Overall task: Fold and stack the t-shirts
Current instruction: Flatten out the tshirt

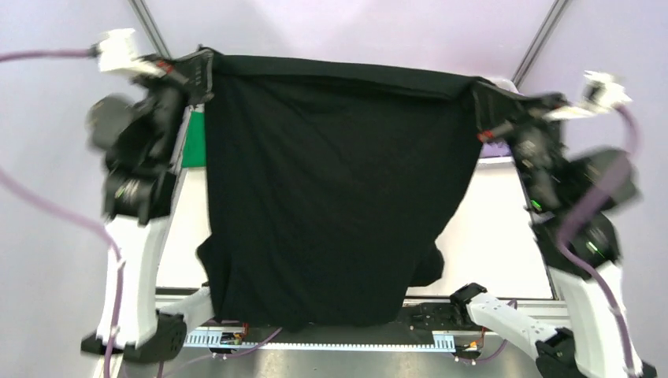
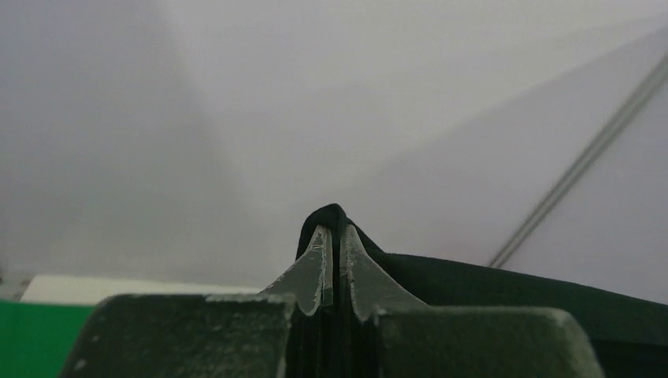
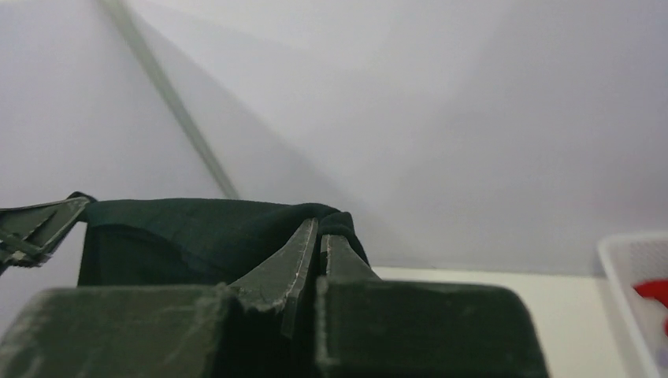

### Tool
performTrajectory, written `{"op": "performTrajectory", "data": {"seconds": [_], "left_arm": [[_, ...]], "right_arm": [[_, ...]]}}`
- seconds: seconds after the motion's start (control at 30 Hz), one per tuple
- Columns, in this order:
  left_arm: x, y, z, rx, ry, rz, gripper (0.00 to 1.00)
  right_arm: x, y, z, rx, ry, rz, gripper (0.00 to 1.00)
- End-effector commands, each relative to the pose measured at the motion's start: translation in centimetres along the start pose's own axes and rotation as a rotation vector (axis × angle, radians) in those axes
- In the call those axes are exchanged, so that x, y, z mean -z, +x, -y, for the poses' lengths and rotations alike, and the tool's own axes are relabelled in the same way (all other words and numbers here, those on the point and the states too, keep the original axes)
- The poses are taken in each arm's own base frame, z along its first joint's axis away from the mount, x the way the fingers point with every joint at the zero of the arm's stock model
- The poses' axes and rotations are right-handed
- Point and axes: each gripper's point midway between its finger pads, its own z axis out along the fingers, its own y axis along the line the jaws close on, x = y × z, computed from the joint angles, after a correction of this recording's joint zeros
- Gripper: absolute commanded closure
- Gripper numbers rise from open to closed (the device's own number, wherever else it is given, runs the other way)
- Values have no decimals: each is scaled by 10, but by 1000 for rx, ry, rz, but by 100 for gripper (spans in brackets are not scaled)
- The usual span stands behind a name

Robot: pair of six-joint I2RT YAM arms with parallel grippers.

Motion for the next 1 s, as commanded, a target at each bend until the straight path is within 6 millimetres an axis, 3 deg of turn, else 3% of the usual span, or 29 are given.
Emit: {"op": "performTrajectory", "data": {"seconds": [0.0, 0.03, 0.07, 0.1, 0.13, 0.17, 0.2, 0.23, 0.27, 0.3, 0.33, 0.37, 0.4, 0.43, 0.5, 0.53, 0.57, 0.6, 0.63, 0.7, 0.73, 0.77, 0.8, 0.83, 0.87, 0.9, 0.93, 0.97], "left_arm": [[-72, 119, -108, -107, -330, -161, 100], [-91, 163, -133, -126, -380, -237, 100], [-100, 181, -148, -148, -419, -262, 100], [-114, 236, -176, -166, -465, -366, 100], [-126, 253, -184, -175, -473, -391, 100], [-132, 313, -211, -191, -505, -505, 100], [-149, 322, -215, -197, -499, -509, 97], [-147, 383, -243, -214, -540, -624, 95], [-169, 382, -243, -213, -530, -598, 93], [-158, 444, -268, -216, -561, -729, 87], [-184, 434, -261, -197, -535, -687, 84], [-170, 486, -276, -181, -539, -807, 76], [-193, 473, -266, -152, -503, -755, 67], [-187, 503, -270, -131, -487, -809, 33], [-202, 500, -258, -88, -439, -770, 4], [-198, 507, -256, -81, -430, -782, 1], [-208, 491, -244, -73, -394, -736, 0], [-198, 501, -243, -75, -392, -763, 0], [-207, 477, -229, -78, -362, -709, 0], [-194, 476, -212, -84, -337, -738, 0], [-193, 460, -200, -84, -325, -734, 0], [-183, 465, -192, -82, -323, -766, 0], [-177, 450, -180, -80, -321, -774, 0], [-160, 463, -172, -71, -330, -827, 0], [-151, 446, -158, -62, -320, -830, 0], [-126, 466, -151, -50, -329, -903, 0], [-114, 450, -135, -17, -321, -905, 0], [-79, 473, -129, -5, -327, -998, 0]], "right_arm": [[-67, 96, 101, 153, 401, -137, 100], [-80, 125, 121, 159, 442, -196, 100], [-91, 153, 145, 141, 486, -249, 100], [-102, 181, 168, 121, 509, -306, 100], [-112, 210, 195, 95, 540, -352, 100], [-121, 235, 220, 65, 569, -393, 100], [-129, 262, 244, 41, 582, -448, 100], [-141, 277, 268, 22, 603, -464, 100], [-151, 295, 291, 7, 626, -483, 98], [-158, 323, 313, -3, 640, -523, 96], [-173, 324, 332, -15, 649, -506, 91], [-182, 339, 351, -29, 664, -516, 82], [-188, 350, 368, -38, 674, -524, 65], [-193, 359, 381, -49, 685, -535, 49], [-196, 371, 394, -67, 684, -575, 35], [-195, 376, 395, -64, 678, -594, 25], [-192, 381, 390, -73, 655, -618, 14], [-187, 382, 386, -80, 640, -633, 3], [-181, 383, 380, -86, 628, -648, 0], [-170, 380, 361, -101, 576, -680, 0], [-162, 383, 350, -116, 541, -706, 0], [-155, 387, 338, -130, 508, -730, 0], [-144, 393, 328, -144, 481, -761, 0], [-135, 400, 317, -155, 454, -788, 0], [-124, 410, 309, -169, 434, -822, 0], [-110, 424, 302, -181, 422, -865, 0], [-101, 436, 292, -194, 394, -902, 0], [-91, 446, 285, -205, 378, -937, 0]]}}
